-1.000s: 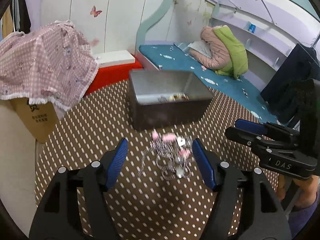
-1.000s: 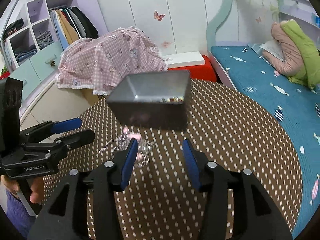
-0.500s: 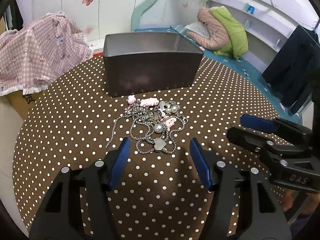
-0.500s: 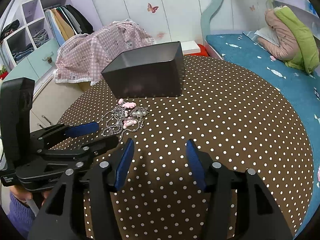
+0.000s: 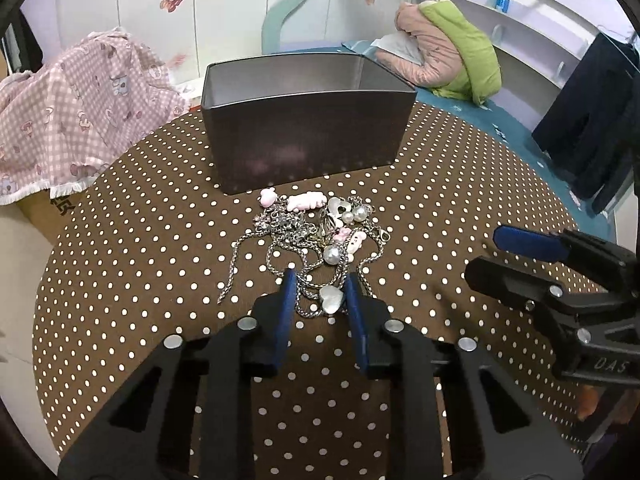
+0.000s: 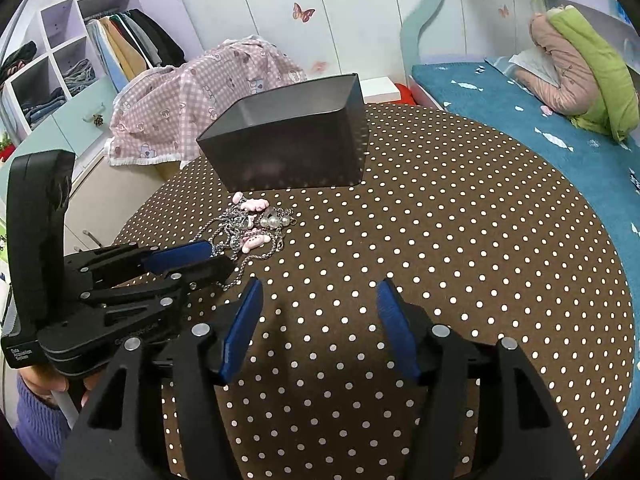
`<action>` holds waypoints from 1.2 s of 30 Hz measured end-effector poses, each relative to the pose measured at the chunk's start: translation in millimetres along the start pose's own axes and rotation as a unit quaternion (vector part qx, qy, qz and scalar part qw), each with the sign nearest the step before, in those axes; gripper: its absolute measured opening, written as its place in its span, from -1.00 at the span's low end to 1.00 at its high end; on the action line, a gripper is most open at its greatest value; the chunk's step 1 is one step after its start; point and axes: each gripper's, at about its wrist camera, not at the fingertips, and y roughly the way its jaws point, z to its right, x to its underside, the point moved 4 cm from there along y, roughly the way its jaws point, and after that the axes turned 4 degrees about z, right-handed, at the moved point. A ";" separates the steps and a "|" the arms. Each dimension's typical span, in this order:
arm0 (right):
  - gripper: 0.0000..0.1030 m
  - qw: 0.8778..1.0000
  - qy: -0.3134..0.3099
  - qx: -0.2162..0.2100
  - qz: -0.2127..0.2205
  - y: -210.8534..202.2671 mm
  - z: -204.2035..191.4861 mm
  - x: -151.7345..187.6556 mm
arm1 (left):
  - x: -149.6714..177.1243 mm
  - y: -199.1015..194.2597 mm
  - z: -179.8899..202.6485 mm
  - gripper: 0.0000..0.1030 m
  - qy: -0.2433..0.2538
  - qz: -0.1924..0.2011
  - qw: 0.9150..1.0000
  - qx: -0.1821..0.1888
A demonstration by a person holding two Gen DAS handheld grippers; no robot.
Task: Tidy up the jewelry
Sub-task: 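Return both grippers to the pile and grasp silver chains, then carry the chains with both grippers into the grey box and release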
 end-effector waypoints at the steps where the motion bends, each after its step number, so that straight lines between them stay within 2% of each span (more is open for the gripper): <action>1: 0.12 1.000 0.000 0.000 0.000 0.5 -0.7 0.1 | 0.6 -1.1 -1.8 -0.56 -0.003 0.000 1.000 0.003; 3: 0.12 1.000 0.000 0.001 0.000 0.8 -2.1 0.2 | 0.8 -7.3 -5.3 -0.73 -0.014 0.002 1.000 0.024; 8: 0.12 1.000 -0.008 -0.001 -0.003 2.3 -9.4 -1.1 | -2.0 -38.8 -22.4 -0.73 -0.036 0.030 0.998 0.042; 14: 0.12 1.000 -0.019 -0.005 -0.005 7.2 -21.6 -4.8 | -16.0 -86.1 -49.5 -0.73 -0.070 0.078 0.992 0.076; 25: 0.11 0.998 -0.062 -0.010 -0.010 22.9 -52.8 -10.5 | -18.3 -154.8 -83.7 -0.73 -0.106 0.144 0.981 0.069; 29: -0.02 0.997 -0.075 0.007 -0.007 32.3 -55.7 -14.9 | -17.8 -168.8 -94.3 -0.73 -0.115 0.160 0.979 0.054; 33: -0.39 0.997 -0.080 0.007 -0.009 38.0 -60.3 -16.8 | -19.6 -174.5 -104.6 -0.73 -0.123 0.168 0.977 0.048; 36: -0.43 0.995 -0.100 0.001 -0.011 43.2 -72.3 -16.2 | -19.6 -168.4 -108.1 -0.73 -0.127 0.160 0.978 0.046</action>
